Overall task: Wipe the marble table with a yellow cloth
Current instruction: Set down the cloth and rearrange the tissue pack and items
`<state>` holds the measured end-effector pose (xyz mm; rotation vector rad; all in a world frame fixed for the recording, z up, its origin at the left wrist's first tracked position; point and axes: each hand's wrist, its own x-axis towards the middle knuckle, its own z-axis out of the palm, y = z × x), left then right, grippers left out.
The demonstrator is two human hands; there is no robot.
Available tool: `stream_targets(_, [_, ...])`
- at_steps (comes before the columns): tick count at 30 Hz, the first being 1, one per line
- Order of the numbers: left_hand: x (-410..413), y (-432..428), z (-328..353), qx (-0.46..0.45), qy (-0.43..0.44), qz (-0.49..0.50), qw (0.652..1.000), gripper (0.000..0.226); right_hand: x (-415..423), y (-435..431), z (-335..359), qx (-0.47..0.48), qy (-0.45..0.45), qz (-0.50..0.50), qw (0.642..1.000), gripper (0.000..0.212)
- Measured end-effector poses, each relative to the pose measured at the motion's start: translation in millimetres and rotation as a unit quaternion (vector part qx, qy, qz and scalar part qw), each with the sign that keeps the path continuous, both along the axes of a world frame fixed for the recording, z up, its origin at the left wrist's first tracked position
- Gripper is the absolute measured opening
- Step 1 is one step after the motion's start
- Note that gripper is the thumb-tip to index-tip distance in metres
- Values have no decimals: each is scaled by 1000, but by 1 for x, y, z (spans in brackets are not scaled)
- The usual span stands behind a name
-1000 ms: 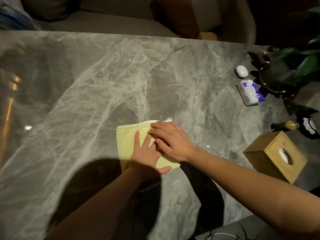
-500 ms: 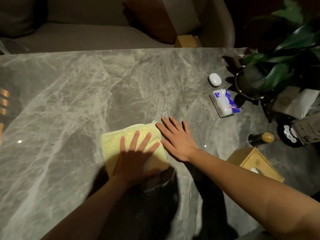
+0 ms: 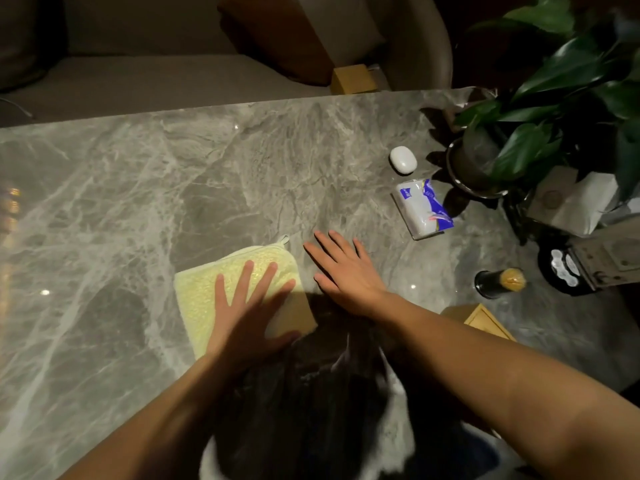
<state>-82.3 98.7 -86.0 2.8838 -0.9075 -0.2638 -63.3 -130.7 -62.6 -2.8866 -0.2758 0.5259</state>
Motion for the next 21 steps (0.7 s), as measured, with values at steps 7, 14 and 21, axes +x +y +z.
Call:
stream_targets(7, [22, -49, 35, -88, -1, 66, 994, 41, 4, -60, 37, 106, -115, -76, 985, 53])
stream_targets(14, [61, -167, 66, -372, 199, 234, 876, 26, 29, -149, 55, 223, -183, -358, 888, 39])
stream_targets(21, [91, -271, 50, -436, 426, 343, 715, 31, 40, -201, 35, 259, -24, -489, 832, 36])
